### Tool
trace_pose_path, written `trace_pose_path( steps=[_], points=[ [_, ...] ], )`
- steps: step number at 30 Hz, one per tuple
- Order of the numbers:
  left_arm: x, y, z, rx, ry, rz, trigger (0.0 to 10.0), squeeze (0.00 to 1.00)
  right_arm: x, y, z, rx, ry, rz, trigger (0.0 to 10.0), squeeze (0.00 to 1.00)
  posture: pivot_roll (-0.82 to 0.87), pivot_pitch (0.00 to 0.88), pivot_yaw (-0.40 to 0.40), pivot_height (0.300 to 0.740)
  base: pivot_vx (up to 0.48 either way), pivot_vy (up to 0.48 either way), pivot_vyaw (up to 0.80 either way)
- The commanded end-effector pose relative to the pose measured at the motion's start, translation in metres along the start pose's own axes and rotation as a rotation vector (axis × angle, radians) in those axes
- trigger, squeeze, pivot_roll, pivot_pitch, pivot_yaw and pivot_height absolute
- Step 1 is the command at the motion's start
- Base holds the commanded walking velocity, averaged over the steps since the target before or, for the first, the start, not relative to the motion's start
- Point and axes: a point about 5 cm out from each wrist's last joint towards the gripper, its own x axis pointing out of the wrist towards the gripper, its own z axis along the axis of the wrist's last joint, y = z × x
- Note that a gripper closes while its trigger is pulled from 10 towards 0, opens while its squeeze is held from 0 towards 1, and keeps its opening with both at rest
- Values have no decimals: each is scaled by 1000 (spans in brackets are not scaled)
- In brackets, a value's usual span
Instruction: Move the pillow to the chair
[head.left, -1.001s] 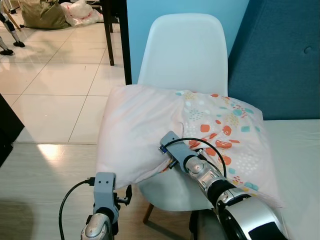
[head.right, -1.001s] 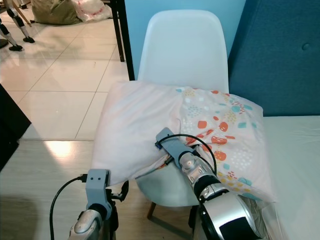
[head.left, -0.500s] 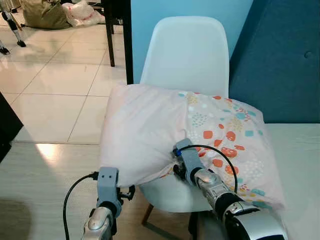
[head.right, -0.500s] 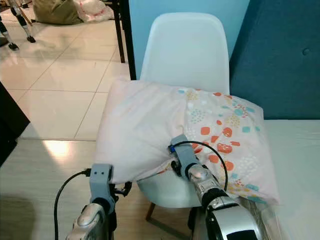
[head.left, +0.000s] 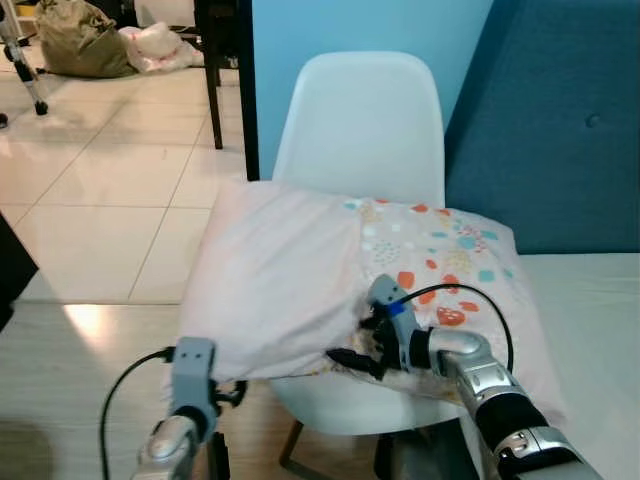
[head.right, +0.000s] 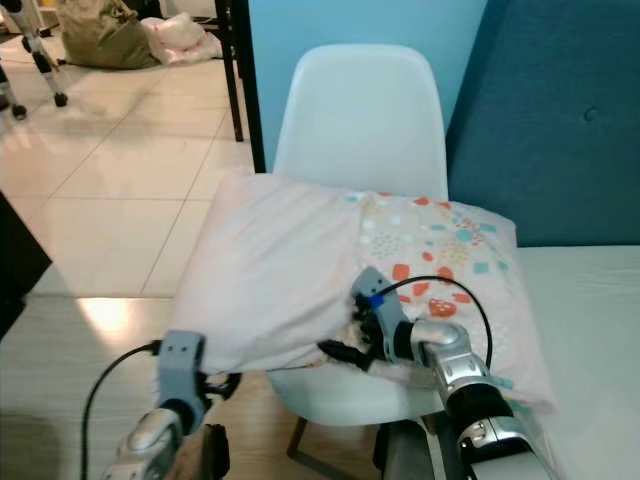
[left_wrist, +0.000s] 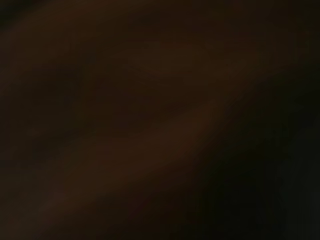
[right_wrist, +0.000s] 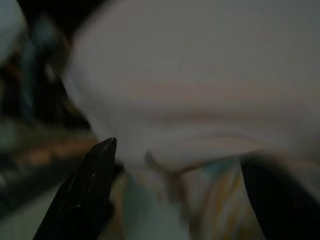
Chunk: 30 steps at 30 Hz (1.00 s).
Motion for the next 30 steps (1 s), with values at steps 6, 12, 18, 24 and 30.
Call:
trace_pose_path(
  steps=[6, 12, 18, 24, 30],
  points=[
    [-16, 53, -12, 41, 69, 324, 10000, 0, 13, -20, -15, 352, -139, -337, 10000, 0, 159, 0, -96, 525, 0, 0, 0],
    [-29, 79, -15, -3, 47, 574, 10000, 0, 18, 3, -66, 519, -83, -480, 10000, 0, 168, 0, -106, 549, 0, 0, 0],
    [-19, 66, 2, -78, -86, 494, 10000, 0, 29, 12, -66, 533, -120, -421, 10000, 0, 178, 0, -116, 569, 0, 0, 0],
    [-5, 52, 33, -113, -238, 421, 10000, 0, 43, 21, -52, 522, -204, -293, 10000, 0, 176, 0, -119, 603, 0, 0, 0],
    [3, 47, 68, -92, -374, 381, 10000, 0, 50, 26, -45, 505, -226, -229, 10000, 0, 174, 0, -119, 627, 0, 0, 0]
  ],
)
